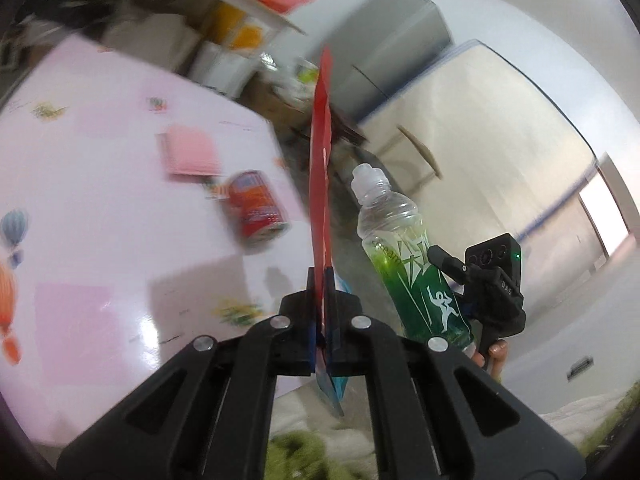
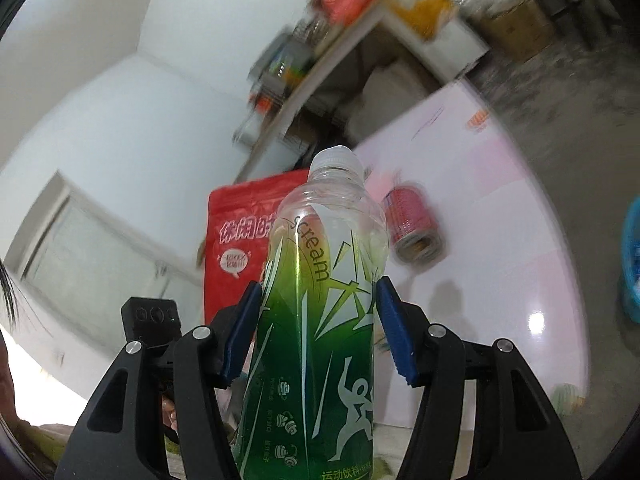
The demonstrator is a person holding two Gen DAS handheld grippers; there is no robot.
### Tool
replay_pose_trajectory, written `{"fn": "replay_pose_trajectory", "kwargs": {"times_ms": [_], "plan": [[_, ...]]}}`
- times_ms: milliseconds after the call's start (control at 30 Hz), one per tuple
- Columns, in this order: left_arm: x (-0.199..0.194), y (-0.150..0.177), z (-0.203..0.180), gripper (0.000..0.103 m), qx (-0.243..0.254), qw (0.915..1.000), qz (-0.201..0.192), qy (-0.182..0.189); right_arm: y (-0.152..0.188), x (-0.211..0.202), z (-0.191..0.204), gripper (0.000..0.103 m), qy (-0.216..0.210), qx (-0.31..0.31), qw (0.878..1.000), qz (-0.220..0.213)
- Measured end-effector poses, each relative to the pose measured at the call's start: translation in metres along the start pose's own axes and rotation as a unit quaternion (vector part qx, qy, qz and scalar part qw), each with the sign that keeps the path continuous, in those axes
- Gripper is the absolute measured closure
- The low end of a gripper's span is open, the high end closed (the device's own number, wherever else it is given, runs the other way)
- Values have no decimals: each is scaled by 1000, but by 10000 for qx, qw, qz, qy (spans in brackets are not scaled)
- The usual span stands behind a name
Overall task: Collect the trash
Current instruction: 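Carry the red bag and green bottle over the blue wastebasket, then open both grippers to drop bag and bottle into the wastebasket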
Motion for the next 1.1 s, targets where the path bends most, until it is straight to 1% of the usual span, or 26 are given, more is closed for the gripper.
{"fn": "replay_pose_trajectory", "kwargs": {"times_ms": [67, 100, 133, 200, 267, 300, 333, 400, 467, 533, 600, 667, 700, 767, 800, 900, 933, 967, 1000, 1033, 1067, 1100], "plan": [[24, -8, -20, 102, 262, 9992, 233, 187, -4, -29, -10, 46, 231, 118, 9989, -384], [36, -12, -31, 102, 375, 9983, 350, 267, -3, -53, -22, 46, 416, 242, 9967, -647], [53, -15, -44, 102, 543, 9965, 514, 368, -3, -67, -31, 46, 536, 330, 9948, -796], [82, -18, -65, 102, 825, 9924, 783, 463, 4, -106, -56, 46, 903, 630, 9866, -1201], [122, -20, -86, 102, 1101, 9858, 1181, 463, 10, -136, -79, 46, 1193, 928, 9771, -1496], [147, -19, -97, 102, 1244, 9809, 1423, 464, 16, -151, -95, 46, 1331, 1139, 9708, -1639], [160, -15, -103, 102, 1317, 9776, 1580, 441, 20, -159, -107, 46, 1404, 1314, 9662, -1717], [207, -10, -118, 102, 1507, 9672, 2004, 396, 32, -175, -136, 46, 1538, 1764, 9545, -1848], [240, -1, -129, 102, 1663, 9586, 2298, 272, 45, -186, -171, 46, 1724, 2233, 9409, -1872], [273, 8, -133, 102, 1700, 9503, 2603, 165, 54, -188, -206, 46, 1770, 2678, 9298, -1803], [309, 20, -134, 102, 1692, 9421, 2895, -30, 60, -181, -232, 46, 1757, 3025, 9209, -1720], [339, 29, -134, 102, 1727, 9349, 3092, -213, 63, -173, -265, 46, 1792, 3409, 9090, -1593], [352, 30, -131, 102, 1753, 9324, 3146, -290, 62, -169, -280, 46, 1779, 3573, 9038, -1545], [377, 32, -126, 102, 1772, 9272, 3268, -464, 58, -160, -298, 46, 1811, 3739, 8975, -1479], [394, 34, -123, 102, 1817, 9226, 3352, -581, 53, -156, -313, 46, 1886, 3861, 8916, -1429], [435, 39, -130, 101, 2038, 9101, 3503, -864, 34, -146, -345, 45, 1999, 3989, 8849, -1334], [455, 41, -133, 100, 2165, 9022, 3621, -902, 26, -141, -362, 44, 2090, 4082, 8791, -1298], [474, 45, -142, 96, 2249, 8970, 3687, -945, 18, -138, -372, 43, 2174, 4069, 8781, -1272], [488, 47, -145, 83, 2356, 8904, 3752, -1046, 10, -134, -384, 42, 2283, 3985, 8797, -1233], [500, 47, -145, 65, 2423, 8888, 3713, -1162, 3, -130, -394, 41, 2326, 3919, 8819, -1205], [508, 46, -142, 62, 2515, 8891, 3585, -1330, 0, -125, -406, 41, 2401, 3942, 8795, -1161], [505, 46, -143, 62, 2580, 8889, 3495, -1453, 1, -124, -414, 41, 2499, 4014, 8739, -1125]]}}
Point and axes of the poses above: each gripper's, at about its wrist camera, not at the fingertips, and x roughly the way its jaws point, z to its left, y to its underside, the point moved 4 cm from there along x, roughly the way its jaws point, and after that the axes turned 1 degree about -y, right-handed, at the moved point
